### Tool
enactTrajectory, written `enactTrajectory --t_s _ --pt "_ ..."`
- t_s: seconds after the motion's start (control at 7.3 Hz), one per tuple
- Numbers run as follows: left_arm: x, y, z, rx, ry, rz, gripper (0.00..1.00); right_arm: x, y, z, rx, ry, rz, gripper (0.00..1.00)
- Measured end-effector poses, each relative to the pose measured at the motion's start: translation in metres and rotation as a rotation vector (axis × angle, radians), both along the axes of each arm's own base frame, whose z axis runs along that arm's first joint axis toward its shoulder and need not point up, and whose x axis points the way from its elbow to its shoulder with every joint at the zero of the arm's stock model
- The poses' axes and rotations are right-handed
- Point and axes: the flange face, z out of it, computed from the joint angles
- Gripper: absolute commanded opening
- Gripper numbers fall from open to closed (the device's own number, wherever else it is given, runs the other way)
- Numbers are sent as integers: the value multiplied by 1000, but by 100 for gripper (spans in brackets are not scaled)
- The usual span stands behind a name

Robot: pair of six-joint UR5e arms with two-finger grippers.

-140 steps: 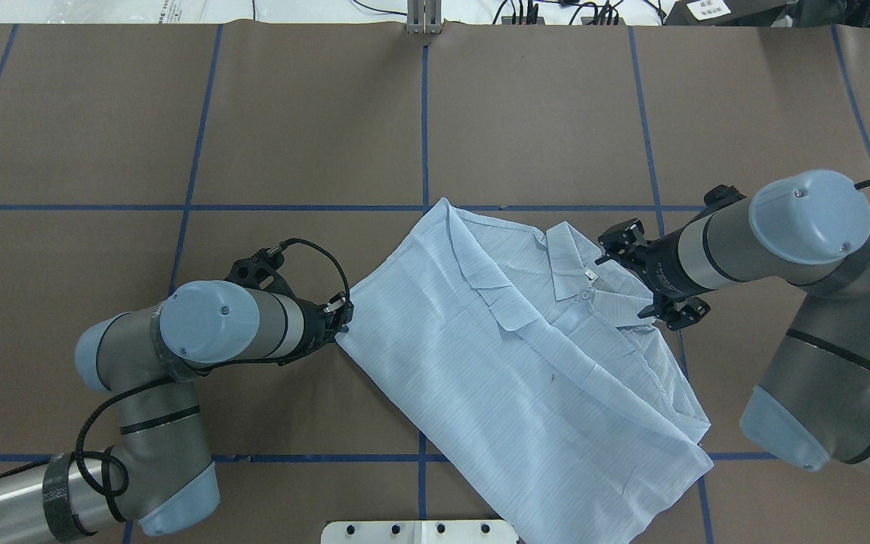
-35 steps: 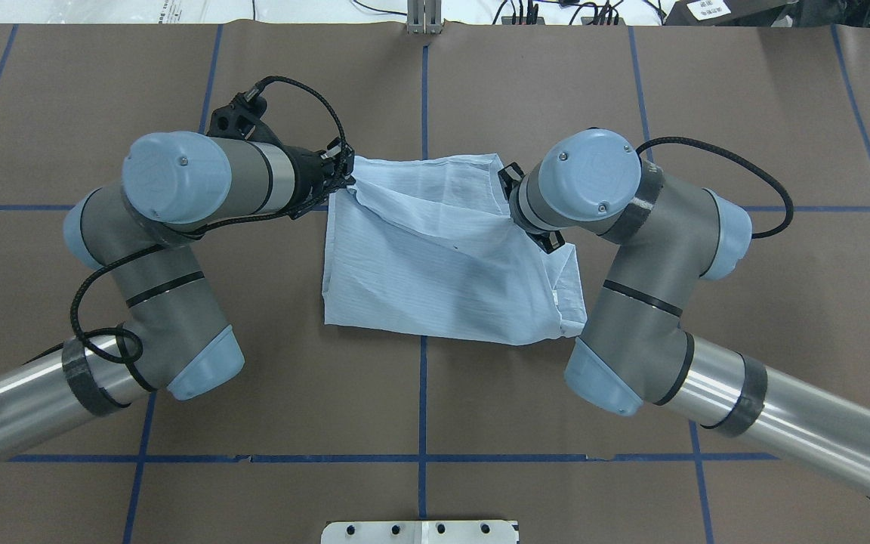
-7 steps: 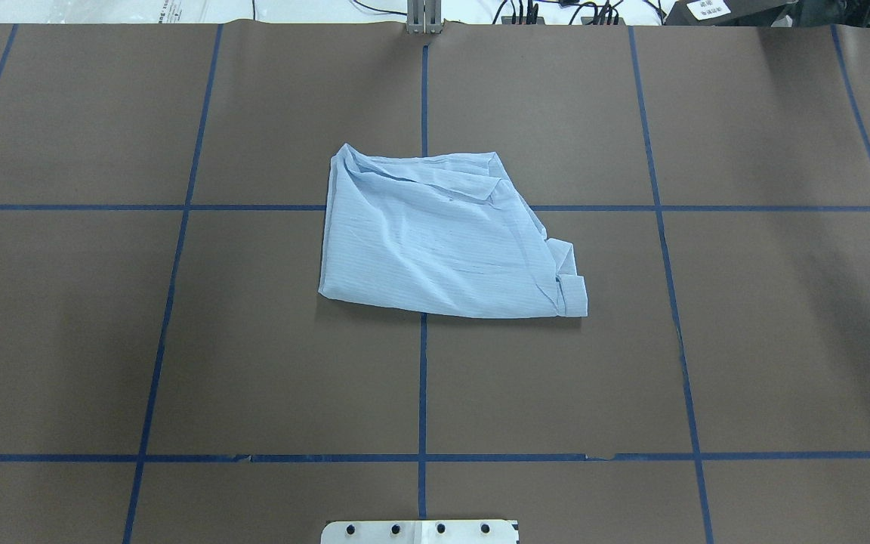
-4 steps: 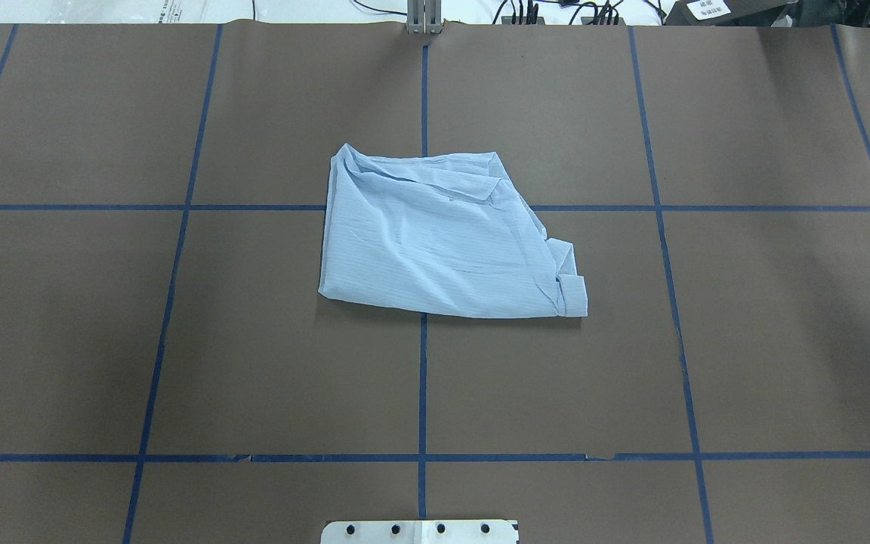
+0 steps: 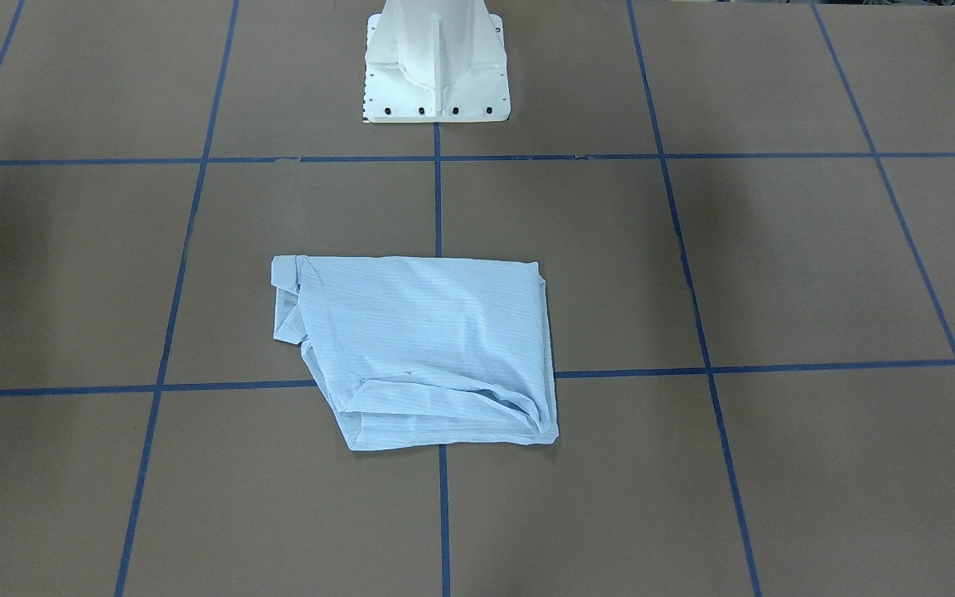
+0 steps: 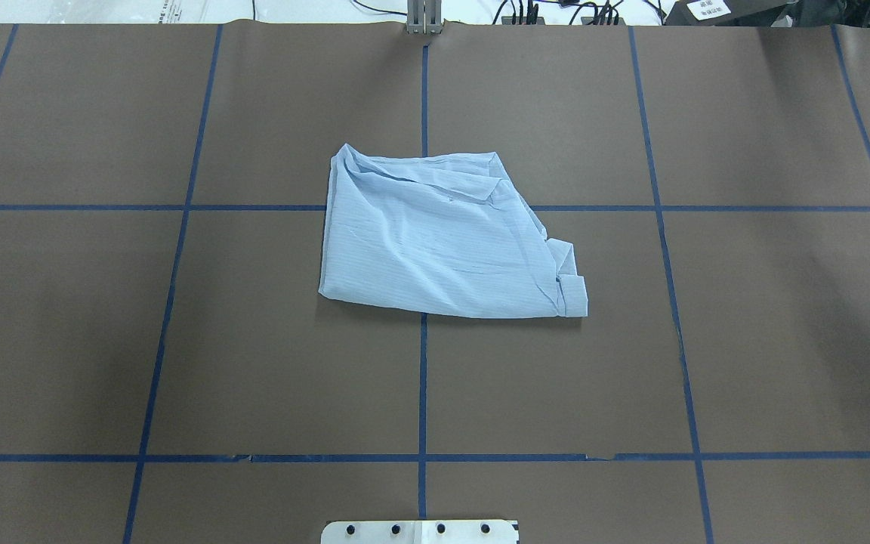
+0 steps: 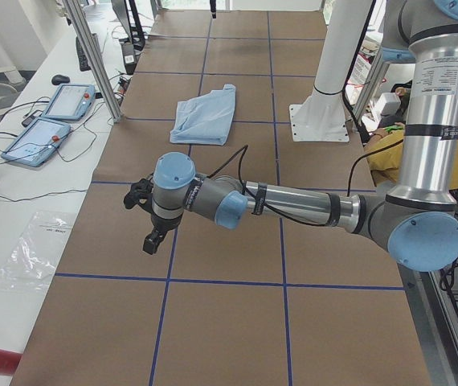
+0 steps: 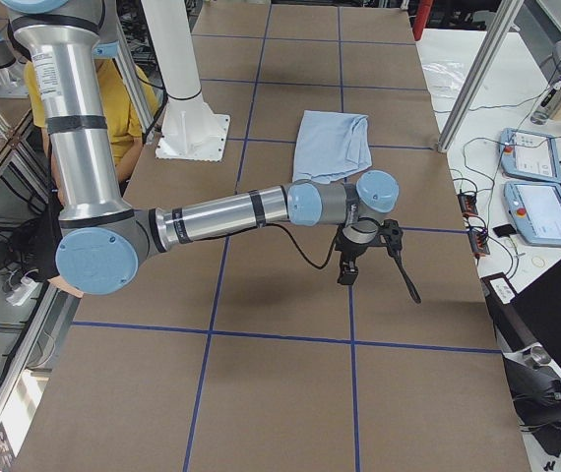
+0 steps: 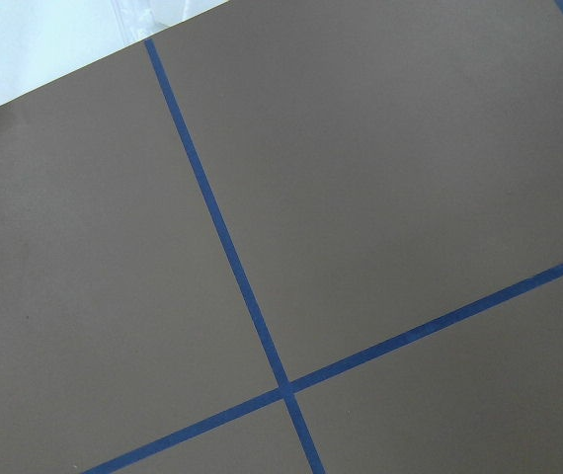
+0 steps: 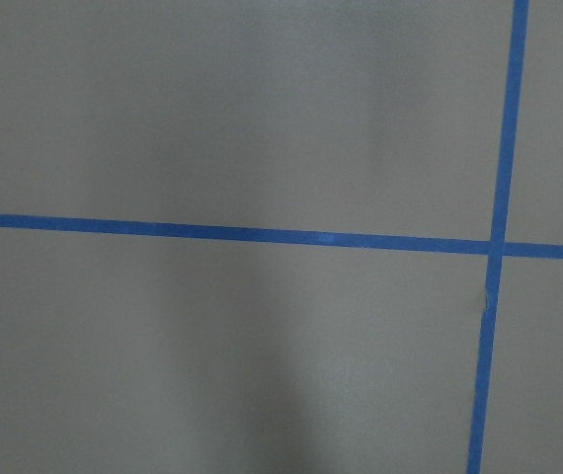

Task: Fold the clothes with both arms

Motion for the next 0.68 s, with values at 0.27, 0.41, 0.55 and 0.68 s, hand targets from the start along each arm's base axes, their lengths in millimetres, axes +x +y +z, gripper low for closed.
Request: enactTrajectory --t_s 0.27,0.41,0.55,0.68 --pt "1 1 -1 2 4 2 100 0 0 1 -1 1 0 100" --pt "2 3 -1 1 26 12 100 0 -1 3 -5 3 0 100" --pt "4 5 3 -7 56 27 100 -2 0 6 -11 5 -3 100" --pt "6 7 2 -8 74 36 100 -4 0 10 -18 7 -8 100"
